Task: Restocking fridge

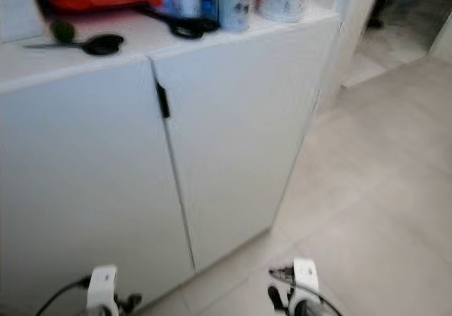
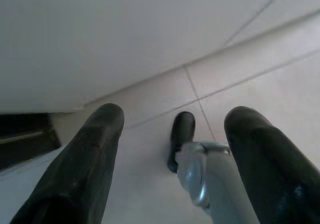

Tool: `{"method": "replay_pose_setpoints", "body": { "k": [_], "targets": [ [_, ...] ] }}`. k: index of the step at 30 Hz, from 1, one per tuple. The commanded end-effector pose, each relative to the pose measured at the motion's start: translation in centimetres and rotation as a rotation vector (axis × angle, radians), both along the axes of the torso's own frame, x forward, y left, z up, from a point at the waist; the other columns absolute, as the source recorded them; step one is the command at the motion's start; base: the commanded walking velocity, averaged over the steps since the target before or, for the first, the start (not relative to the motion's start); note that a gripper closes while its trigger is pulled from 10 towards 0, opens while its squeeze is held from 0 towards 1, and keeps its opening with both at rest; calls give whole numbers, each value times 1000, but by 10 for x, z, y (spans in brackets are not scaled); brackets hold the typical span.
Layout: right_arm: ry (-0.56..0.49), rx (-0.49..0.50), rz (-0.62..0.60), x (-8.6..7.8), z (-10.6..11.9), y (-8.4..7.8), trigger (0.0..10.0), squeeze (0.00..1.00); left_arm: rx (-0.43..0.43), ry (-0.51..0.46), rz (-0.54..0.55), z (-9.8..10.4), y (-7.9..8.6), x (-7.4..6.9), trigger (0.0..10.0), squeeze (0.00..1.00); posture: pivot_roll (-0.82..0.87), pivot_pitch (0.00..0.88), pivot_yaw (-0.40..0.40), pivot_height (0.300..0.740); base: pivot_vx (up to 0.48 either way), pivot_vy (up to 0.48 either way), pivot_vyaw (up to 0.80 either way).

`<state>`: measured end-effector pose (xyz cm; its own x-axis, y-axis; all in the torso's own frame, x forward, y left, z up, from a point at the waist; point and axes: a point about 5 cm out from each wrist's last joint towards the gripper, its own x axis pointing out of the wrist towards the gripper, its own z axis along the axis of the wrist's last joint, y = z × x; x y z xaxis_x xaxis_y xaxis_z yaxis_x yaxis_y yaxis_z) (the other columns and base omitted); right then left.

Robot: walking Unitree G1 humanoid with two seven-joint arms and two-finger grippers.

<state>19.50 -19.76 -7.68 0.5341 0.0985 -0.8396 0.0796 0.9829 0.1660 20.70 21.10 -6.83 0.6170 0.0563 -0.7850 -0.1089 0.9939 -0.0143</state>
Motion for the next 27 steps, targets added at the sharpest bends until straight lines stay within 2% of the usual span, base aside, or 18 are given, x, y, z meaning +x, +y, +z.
{"method": "replay_pose_setpoints", "body": {
  "k": [1,27],
  "targets": [
    [13,-9,9,-3,-1,-2,10000,0,1,31,3,-4,0,-7,10000,0,43,0,-42,740,0,0,800],
    [22,-18,27,-6,-3,-2,10000,0,4,44,25,-7,-1,-11,10000,0,45,0,-45,740,0,0,800]
  ]
}}
